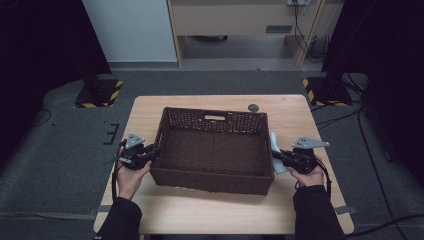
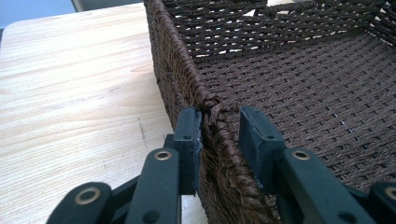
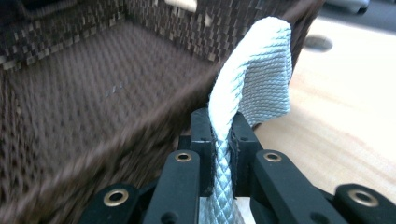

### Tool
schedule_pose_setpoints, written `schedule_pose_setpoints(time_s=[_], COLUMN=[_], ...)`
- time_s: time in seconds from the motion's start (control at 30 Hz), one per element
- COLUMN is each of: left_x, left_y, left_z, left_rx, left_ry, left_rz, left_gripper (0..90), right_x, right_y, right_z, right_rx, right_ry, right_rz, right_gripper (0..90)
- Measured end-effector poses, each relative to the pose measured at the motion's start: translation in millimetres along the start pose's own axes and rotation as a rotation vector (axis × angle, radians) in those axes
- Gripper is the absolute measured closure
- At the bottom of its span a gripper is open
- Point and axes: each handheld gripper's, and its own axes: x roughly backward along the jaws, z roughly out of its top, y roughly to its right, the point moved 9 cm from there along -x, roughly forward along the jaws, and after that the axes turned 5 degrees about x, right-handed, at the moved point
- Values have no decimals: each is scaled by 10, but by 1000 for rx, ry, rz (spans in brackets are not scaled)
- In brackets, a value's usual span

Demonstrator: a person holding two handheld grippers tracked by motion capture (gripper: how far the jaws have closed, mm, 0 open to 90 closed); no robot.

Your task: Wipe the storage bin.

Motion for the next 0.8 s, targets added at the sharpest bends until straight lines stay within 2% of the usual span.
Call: schedule_pose_setpoints(time_s=[0.13, 0.27, 0.3, 0.37, 0.4, 0.53, 0.6, 0.7, 0.8], left_x=[-16, -6, -3, 4, 8, 36, 41, 22, -20], left_y=[1, 2, 2, -7, -10, -17, -29, -43, -28], left_z=[12, 16, 18, 23, 29, 51, 54, 43, 15], left_rx=[3, -16, -18, -20, -15, -15, -20, -13, -23], left_ry=[4, 14, 17, 20, 26, 31, 29, 26, 10], left_rz=[-5, 5, 8, 15, 13, 9, 16, 6, 0], left_gripper=[675, 655, 645, 619, 597, 557, 550, 549, 568], right_x=[-185, -310, -332, -317, -286, -64, 17, 38, -28], right_y=[-12, -10, -11, -9, -4, 4, 4, -5, -41], right_z=[-260, -452, -468, -435, -383, -98, -6, 1, -127], right_rx=[1, -21, -19, -8, 1, 2, 11, 21, 21], right_ry=[-121, -212, -218, -209, -185, -39, 14, 21, -45], right_rz=[19, 23, 19, 13, 7, -16, -24, -13, 4], right_gripper=[840, 840, 839, 839, 839, 839, 839, 839, 839])
